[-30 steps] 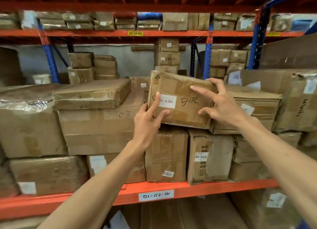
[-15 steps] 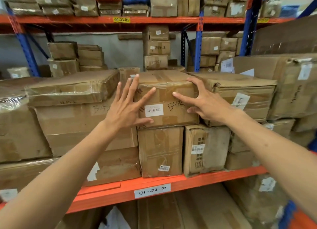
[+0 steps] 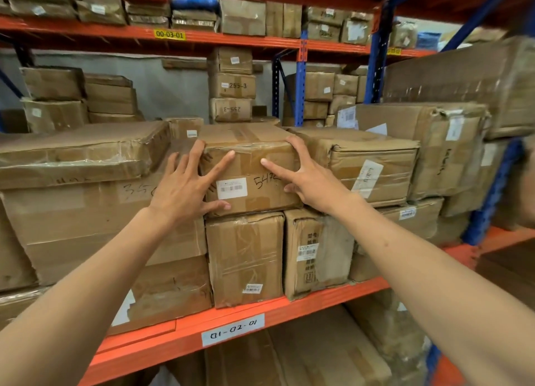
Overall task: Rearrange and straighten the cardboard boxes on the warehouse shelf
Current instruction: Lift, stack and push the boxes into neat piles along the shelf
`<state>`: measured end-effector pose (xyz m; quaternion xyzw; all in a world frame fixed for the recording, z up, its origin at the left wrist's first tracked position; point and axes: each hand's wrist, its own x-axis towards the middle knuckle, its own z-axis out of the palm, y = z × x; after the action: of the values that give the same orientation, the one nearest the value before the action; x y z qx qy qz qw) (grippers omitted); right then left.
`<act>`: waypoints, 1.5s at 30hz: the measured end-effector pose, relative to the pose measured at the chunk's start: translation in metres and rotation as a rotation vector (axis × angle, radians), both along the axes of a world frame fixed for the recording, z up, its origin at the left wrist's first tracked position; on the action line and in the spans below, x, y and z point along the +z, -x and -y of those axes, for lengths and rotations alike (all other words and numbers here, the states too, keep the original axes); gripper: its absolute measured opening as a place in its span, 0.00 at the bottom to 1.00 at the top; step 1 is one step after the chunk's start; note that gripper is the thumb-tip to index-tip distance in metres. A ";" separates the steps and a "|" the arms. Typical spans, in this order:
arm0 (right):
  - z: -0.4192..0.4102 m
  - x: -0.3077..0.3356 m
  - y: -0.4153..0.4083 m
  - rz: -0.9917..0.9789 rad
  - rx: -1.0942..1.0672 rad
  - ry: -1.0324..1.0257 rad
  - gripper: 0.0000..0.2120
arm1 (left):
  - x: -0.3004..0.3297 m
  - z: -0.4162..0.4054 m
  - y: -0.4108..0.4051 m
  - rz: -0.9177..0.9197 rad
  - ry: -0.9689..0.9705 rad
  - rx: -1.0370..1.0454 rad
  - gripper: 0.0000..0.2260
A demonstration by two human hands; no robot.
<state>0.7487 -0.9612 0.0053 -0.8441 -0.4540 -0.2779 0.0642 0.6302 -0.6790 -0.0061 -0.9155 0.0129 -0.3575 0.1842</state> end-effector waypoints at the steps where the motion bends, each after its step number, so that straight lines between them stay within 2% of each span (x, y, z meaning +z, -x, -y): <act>1: 0.000 -0.002 0.004 -0.030 -0.018 -0.009 0.42 | 0.000 0.000 0.000 -0.011 0.013 -0.011 0.47; 7: 0.017 -0.022 0.029 -0.167 -0.052 -0.069 0.37 | 0.006 0.000 0.006 -0.096 0.114 -0.082 0.43; 9: 0.036 -0.033 0.034 -0.249 -0.023 -0.157 0.34 | 0.006 0.007 0.009 -0.079 0.184 -0.124 0.41; 11: 0.057 -0.045 0.037 -0.304 -0.008 -0.339 0.31 | 0.005 0.020 0.011 -0.027 0.219 -0.190 0.42; 15: 0.092 -0.062 0.037 -0.417 -0.027 -0.807 0.25 | 0.001 0.067 0.005 0.041 0.159 -0.319 0.42; 19: 0.132 -0.069 0.018 -0.467 -0.272 -1.055 0.25 | 0.006 0.126 -0.014 -0.024 0.107 -0.381 0.45; 21: 0.153 -0.074 0.002 -0.572 -0.382 -1.087 0.29 | 0.012 0.155 -0.029 -0.064 0.058 -0.408 0.49; 25: 0.177 -0.079 -0.022 -0.772 -0.365 -1.080 0.33 | 0.020 0.210 -0.066 -0.166 0.027 -0.355 0.58; 28: 0.184 -0.081 -0.035 -0.782 -0.354 -1.021 0.35 | 0.011 0.240 -0.090 -0.191 -0.013 -0.227 0.63; 32: 0.184 -0.086 -0.051 -0.772 -0.394 -0.979 0.35 | -0.004 0.256 -0.107 -0.133 0.003 -0.086 0.69; 36: 0.176 -0.083 -0.056 -0.797 -0.363 -1.031 0.35 | -0.007 0.260 -0.117 -0.089 0.058 -0.085 0.72; 42: 0.175 -0.091 -0.052 -0.790 -0.306 -1.048 0.37 | -0.005 0.260 -0.105 0.055 -0.075 -0.163 0.77; 45: 0.183 -0.095 -0.038 -0.744 -0.206 -1.052 0.41 | -0.002 0.263 -0.092 0.027 -0.025 -0.199 0.75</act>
<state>0.7869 -1.1446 -0.0902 -0.7791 -0.1215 -0.1569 0.5946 0.7221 -0.9420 -0.0082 -0.9024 0.1057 -0.3862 0.1592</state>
